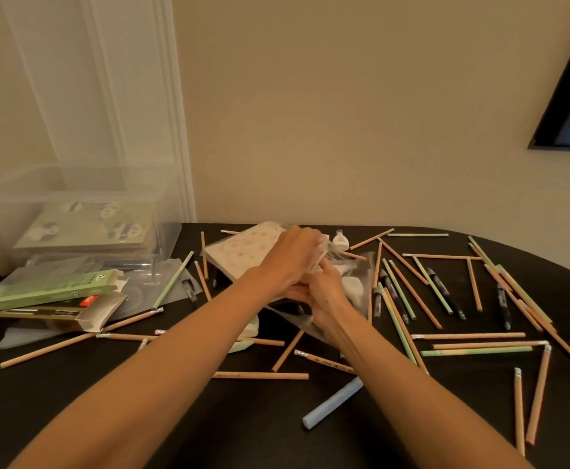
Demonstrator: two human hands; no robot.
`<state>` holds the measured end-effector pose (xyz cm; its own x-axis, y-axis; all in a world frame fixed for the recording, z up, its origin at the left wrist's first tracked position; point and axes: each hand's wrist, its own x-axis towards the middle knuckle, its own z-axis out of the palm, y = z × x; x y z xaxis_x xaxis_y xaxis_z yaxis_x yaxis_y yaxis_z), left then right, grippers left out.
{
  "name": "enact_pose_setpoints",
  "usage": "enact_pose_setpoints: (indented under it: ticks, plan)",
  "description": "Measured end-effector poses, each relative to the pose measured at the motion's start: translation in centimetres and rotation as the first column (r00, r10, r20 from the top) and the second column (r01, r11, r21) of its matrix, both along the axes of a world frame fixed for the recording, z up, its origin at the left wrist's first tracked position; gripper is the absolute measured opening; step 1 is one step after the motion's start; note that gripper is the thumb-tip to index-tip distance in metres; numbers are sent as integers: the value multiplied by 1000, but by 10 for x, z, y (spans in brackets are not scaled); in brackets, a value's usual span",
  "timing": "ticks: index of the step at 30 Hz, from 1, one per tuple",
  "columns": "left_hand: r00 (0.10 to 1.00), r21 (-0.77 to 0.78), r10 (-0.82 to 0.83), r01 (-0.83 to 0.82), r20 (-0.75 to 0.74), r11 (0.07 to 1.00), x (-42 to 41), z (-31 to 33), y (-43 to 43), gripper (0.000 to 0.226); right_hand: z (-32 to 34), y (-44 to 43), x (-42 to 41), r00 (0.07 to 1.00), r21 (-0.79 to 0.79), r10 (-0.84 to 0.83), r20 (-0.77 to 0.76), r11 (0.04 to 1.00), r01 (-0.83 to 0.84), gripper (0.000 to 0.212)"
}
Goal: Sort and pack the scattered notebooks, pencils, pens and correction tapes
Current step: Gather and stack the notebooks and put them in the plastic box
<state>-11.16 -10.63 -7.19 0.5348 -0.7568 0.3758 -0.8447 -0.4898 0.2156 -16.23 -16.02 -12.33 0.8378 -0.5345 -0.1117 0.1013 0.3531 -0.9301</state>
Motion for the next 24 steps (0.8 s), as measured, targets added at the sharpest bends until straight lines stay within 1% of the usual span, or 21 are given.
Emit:
enact_pose_setpoints:
  ticks: [2,4,5,6,8,10,12,13,15,17,19,20,22,24]
  plan:
    - [999,-42,-34,33,-18,999,4,4,3,9,4,0,3,1000,-37,-9,-18,999,9,25]
    - [998,-66,-54,52,-30,996,5,7,4,12,5,0,4,997,-121,-47,-63,992,39,19]
    - [998,-83,-52,49,-37,995,5,7,4,15,5,1,5,996,-137,-64,-67,989,54,18]
    - [998,-101,-46,42,-39,994,4,7,4,19,4,2,5,996,-123,-69,-54,990,62,18]
    - [998,-127,-53,47,-44,991,5,5,3,27,2,5,4,999,-37,-51,-17,998,51,20]
    - [995,-154,-80,71,-57,986,7,3,5,28,-2,5,0,1000,84,1,3,996,-1,26]
    - [990,-136,-121,111,-67,985,8,-2,6,25,-5,-1,-5,997,143,66,-36,988,-61,20]
    - [989,-111,-130,121,-73,986,8,-6,6,25,-7,-4,-7,992,129,91,-83,989,-79,18]
    - [984,-85,-137,128,-110,988,4,-14,7,23,-8,-13,-10,982,39,91,-163,996,-86,16]
    - [978,-73,-140,130,-154,989,2,-20,8,17,-9,-19,-10,987,-77,42,-156,995,-55,14]
    - [980,-40,-108,102,-170,994,3,-22,11,20,-9,-20,-7,991,-189,5,-135,981,-31,17]
    - [982,-25,-87,84,-169,996,4,-24,13,22,-9,-19,-7,990,-221,-10,-143,975,-22,19]
    - [983,-36,-72,66,-168,997,5,-26,17,26,-9,-18,-6,990,-213,-22,-139,977,-8,20]
    - [978,-89,-86,70,-191,994,5,-27,20,28,-9,-17,-6,996,-115,-25,-88,993,14,22]
